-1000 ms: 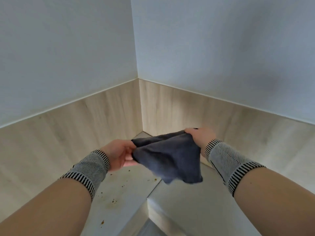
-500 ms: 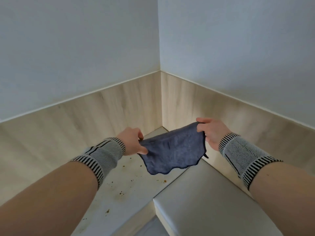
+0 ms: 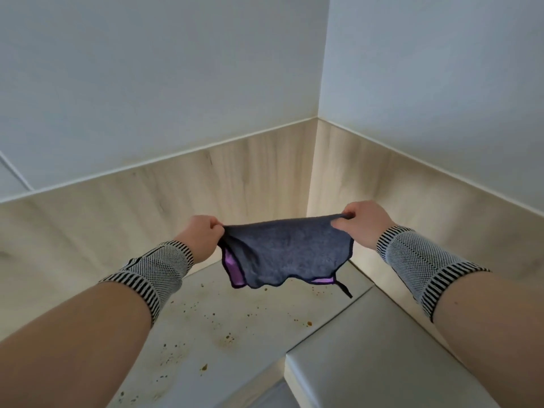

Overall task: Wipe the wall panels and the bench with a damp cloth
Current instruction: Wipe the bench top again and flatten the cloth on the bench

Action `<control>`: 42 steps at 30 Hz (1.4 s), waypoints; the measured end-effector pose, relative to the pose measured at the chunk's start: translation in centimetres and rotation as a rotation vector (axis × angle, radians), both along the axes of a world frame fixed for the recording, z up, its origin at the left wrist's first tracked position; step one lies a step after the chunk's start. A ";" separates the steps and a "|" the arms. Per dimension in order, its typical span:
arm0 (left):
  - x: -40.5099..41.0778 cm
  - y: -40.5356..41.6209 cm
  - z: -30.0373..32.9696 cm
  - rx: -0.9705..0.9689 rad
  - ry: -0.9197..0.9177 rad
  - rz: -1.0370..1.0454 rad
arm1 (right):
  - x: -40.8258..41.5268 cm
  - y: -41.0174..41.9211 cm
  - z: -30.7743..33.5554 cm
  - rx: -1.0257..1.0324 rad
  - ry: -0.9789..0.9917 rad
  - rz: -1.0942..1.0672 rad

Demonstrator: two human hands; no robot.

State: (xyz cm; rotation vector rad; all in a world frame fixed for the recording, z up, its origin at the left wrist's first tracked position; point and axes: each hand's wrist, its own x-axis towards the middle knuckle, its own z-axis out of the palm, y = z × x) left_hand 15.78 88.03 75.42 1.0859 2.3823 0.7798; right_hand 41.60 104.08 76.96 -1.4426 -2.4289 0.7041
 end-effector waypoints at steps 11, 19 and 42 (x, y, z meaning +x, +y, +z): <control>-4.3 2.9 -2.9 -0.034 -0.485 0.137 | -10.4 4.9 -3.6 -0.478 0.450 -0.260; -3.9 11.3 -5.3 -0.007 -0.645 0.172 | -18.3 5.6 -5.9 -1.176 0.276 0.324; -5.4 10.2 -27.7 0.308 -0.839 0.616 | -21.3 10.6 -27.6 -0.953 0.253 0.219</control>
